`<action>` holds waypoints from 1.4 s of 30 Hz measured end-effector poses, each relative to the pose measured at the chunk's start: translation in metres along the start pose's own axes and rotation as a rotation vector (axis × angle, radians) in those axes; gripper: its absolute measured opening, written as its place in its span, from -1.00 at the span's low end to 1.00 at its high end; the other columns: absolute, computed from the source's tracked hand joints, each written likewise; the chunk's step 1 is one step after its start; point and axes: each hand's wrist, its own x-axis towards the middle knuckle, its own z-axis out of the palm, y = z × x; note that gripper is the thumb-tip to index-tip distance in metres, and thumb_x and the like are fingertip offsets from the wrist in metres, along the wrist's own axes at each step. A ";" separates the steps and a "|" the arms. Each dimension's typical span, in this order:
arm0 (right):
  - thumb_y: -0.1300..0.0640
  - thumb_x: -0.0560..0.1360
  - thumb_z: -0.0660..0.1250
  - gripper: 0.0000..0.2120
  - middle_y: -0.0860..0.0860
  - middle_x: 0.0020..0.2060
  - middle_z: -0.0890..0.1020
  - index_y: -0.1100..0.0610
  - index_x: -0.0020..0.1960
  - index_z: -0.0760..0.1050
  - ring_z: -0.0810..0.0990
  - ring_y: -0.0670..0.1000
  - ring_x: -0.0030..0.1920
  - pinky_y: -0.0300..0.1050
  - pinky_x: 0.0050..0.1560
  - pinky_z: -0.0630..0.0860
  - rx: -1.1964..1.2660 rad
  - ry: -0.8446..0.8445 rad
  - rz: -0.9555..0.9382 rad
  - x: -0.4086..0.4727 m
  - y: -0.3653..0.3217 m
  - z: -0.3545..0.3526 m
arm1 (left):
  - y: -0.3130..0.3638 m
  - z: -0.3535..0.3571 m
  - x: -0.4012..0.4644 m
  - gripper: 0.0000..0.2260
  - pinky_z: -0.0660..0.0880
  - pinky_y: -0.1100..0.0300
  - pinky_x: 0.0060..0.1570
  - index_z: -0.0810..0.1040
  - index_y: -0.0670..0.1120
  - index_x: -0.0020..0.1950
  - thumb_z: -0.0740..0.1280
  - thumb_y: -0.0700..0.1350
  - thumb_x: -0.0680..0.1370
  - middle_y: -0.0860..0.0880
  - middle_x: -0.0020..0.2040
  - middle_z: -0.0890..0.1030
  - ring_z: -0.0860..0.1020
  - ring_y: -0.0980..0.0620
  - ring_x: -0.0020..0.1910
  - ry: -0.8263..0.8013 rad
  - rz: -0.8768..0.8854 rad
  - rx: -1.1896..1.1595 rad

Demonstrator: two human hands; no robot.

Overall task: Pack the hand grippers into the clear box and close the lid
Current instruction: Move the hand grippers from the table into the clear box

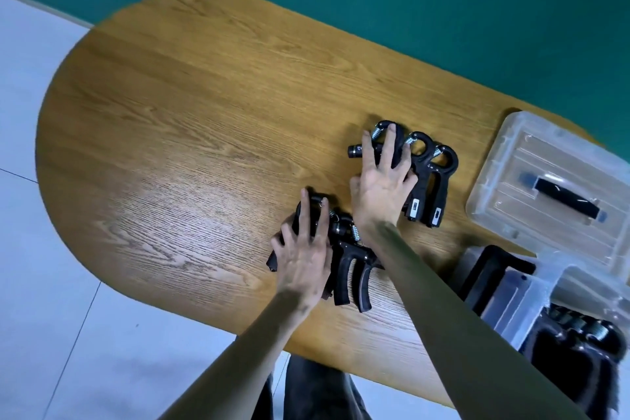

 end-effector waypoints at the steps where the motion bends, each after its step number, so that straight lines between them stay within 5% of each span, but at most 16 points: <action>1: 0.28 0.47 0.33 -0.17 0.10 0.63 -0.12 -0.02 0.62 0.03 0.12 0.31 0.54 0.35 0.28 0.39 0.016 -0.003 0.000 -0.002 0.002 -0.002 | -0.002 -0.002 0.001 -0.27 0.40 -0.02 0.08 -0.24 0.02 0.66 0.18 -0.03 0.64 -0.13 0.64 -0.32 0.38 -0.13 0.16 -0.027 0.013 0.000; 10: 0.14 0.49 0.39 -0.18 0.13 0.63 -0.12 0.05 0.62 0.04 0.15 0.30 0.52 0.23 0.27 0.32 0.038 0.041 0.036 -0.046 0.017 -0.024 | -0.010 -0.003 -0.011 -0.34 0.40 -0.09 0.10 -0.20 0.00 0.66 0.08 0.07 0.67 -0.13 0.66 -0.26 0.34 -0.18 0.17 -0.011 0.042 0.063; 15: 0.07 0.50 0.43 -0.15 0.15 0.62 -0.16 0.05 0.63 0.01 0.18 0.31 0.51 0.24 0.29 0.29 0.058 0.070 0.064 -0.089 0.018 -0.036 | -0.014 -0.021 -0.032 -0.38 0.18 0.03 -0.02 -0.12 0.01 0.67 0.09 0.05 0.68 -0.14 0.67 -0.20 0.26 -0.12 0.08 0.053 0.074 0.076; 21: 0.00 0.48 0.43 -0.13 0.15 0.62 -0.10 0.01 0.62 0.00 0.41 0.27 0.19 0.15 0.08 0.38 0.045 0.155 0.086 -0.152 0.019 -0.066 | -0.007 -0.060 -0.062 -0.41 0.16 -0.01 -0.06 -0.03 0.01 0.67 0.11 0.02 0.68 -0.20 0.67 -0.11 0.33 -0.18 0.07 0.094 0.106 0.224; 26: 0.15 0.36 0.43 -0.13 0.16 0.62 0.04 0.02 0.60 0.15 0.44 0.25 0.06 0.14 -0.02 0.41 0.072 0.197 0.172 -0.215 0.042 -0.110 | 0.027 -0.099 -0.104 -0.41 0.18 0.02 -0.04 -0.10 0.01 0.67 0.09 0.01 0.70 -0.20 0.66 -0.21 0.30 -0.13 0.06 0.094 0.195 0.187; 32: 0.17 0.32 0.42 -0.13 0.14 0.61 0.11 0.04 0.58 0.20 0.47 0.28 0.14 0.16 0.01 0.44 0.108 0.225 0.288 -0.273 0.080 -0.150 | 0.089 -0.124 -0.141 -0.38 0.23 -0.01 -0.03 -0.04 -0.01 0.67 0.18 -0.02 0.68 -0.23 0.66 -0.14 0.34 -0.18 0.10 0.145 0.337 0.161; 37: 0.10 0.37 0.44 -0.15 0.12 0.62 0.07 0.01 0.58 0.17 0.46 0.29 0.17 0.14 0.00 0.42 0.102 0.221 0.358 -0.302 0.122 -0.162 | 0.140 -0.120 -0.169 -0.38 0.33 -0.16 0.20 -0.08 0.00 0.67 0.16 -0.02 0.68 -0.22 0.66 -0.18 0.33 -0.21 0.15 0.153 0.378 0.165; 42: 0.13 0.34 0.43 -0.15 0.14 0.61 0.10 0.02 0.58 0.19 0.47 0.29 0.11 0.14 -0.02 0.41 0.114 0.233 0.416 -0.324 0.182 -0.157 | 0.194 -0.096 -0.188 -0.39 0.32 -0.14 0.16 -0.06 -0.01 0.67 0.16 -0.02 0.69 -0.23 0.66 -0.14 0.35 -0.21 0.15 0.142 0.441 0.191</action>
